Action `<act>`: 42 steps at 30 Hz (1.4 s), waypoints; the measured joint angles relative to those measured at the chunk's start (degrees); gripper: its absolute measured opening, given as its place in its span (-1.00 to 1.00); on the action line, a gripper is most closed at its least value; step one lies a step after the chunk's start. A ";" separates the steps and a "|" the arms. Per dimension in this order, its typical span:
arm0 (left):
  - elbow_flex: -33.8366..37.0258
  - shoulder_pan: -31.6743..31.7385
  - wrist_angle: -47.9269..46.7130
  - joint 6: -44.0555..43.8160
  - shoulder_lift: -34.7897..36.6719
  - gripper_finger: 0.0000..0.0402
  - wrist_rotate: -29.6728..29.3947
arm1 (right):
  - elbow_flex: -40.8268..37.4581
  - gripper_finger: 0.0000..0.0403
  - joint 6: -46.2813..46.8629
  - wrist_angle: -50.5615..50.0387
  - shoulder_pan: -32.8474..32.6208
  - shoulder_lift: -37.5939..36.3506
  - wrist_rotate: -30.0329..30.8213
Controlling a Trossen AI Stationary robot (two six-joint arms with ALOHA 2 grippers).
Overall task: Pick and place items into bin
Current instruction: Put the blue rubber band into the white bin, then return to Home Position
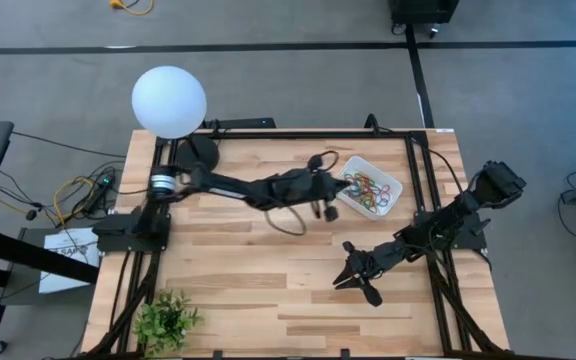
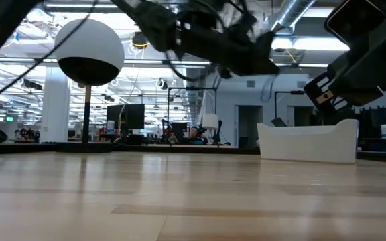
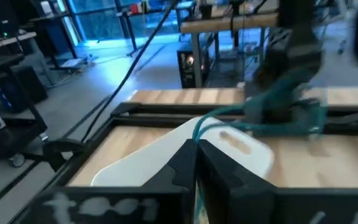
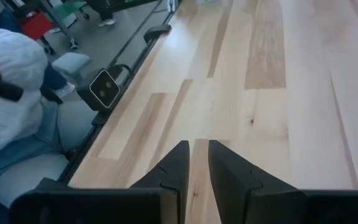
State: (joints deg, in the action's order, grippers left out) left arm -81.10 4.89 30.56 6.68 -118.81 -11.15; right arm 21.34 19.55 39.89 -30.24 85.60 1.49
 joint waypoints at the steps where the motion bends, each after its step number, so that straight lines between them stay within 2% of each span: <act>1: -2.66 0.27 -1.20 0.52 -2.12 -0.99 -0.01 | 0.01 -0.74 0.00 -0.26 0.00 0.00 -0.02; 8: -21.00 1.45 -10.69 1.27 -14.97 -0.99 0.34 | 0.02 -0.74 0.00 -2.62 0.00 0.00 -0.02; 12: -28.99 1.57 -16.96 1.31 -19.78 -0.96 -0.58 | 0.02 -0.74 0.00 -3.19 0.00 0.00 -0.05; 15: -31.37 1.51 -19.48 3.44 -20.30 -0.86 -4.93 | 0.02 -0.74 0.00 -4.01 0.00 0.00 -0.06; 20: -32.03 1.57 -22.04 5.37 -20.10 -0.60 -15.67 | 0.02 -0.74 1.39 -5.47 -0.13 0.00 -0.09; 24: -33.74 1.50 -27.18 7.95 -19.65 -0.44 -14.60 | 0.02 -0.74 2.10 -6.63 -0.02 0.00 -0.04; 28: -36.79 0.20 -34.33 9.87 -19.67 -0.39 -14.24 | 0.02 -0.74 4.60 -7.35 0.41 0.00 -0.06; 30: -39.56 -0.57 -41.03 9.03 -19.31 -0.39 -13.74 | 0.02 -0.74 7.58 -7.36 0.76 0.00 -0.04; 33: -44.69 -1.49 -52.54 8.45 -17.74 -0.39 -8.45 | 0.02 -0.74 10.87 -7.35 1.20 0.00 -0.04; 36: -50.49 -1.97 -63.40 7.69 -14.92 -0.41 -1.08 | 0.02 -0.74 10.62 -7.42 1.61 0.00 0.07; 38: -54.05 -1.99 -69.57 8.36 -12.59 -0.41 1.64 | 0.02 -0.74 10.62 -7.43 1.89 0.00 0.07; 42: -51.50 -1.26 -73.93 10.29 -2.36 -0.41 0.24 | 0.02 -0.74 10.60 -7.38 2.44 0.00 0.05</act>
State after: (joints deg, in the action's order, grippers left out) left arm -132.60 3.63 -43.37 16.98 -121.16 -10.91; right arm 21.37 30.15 32.51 -27.79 85.60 1.54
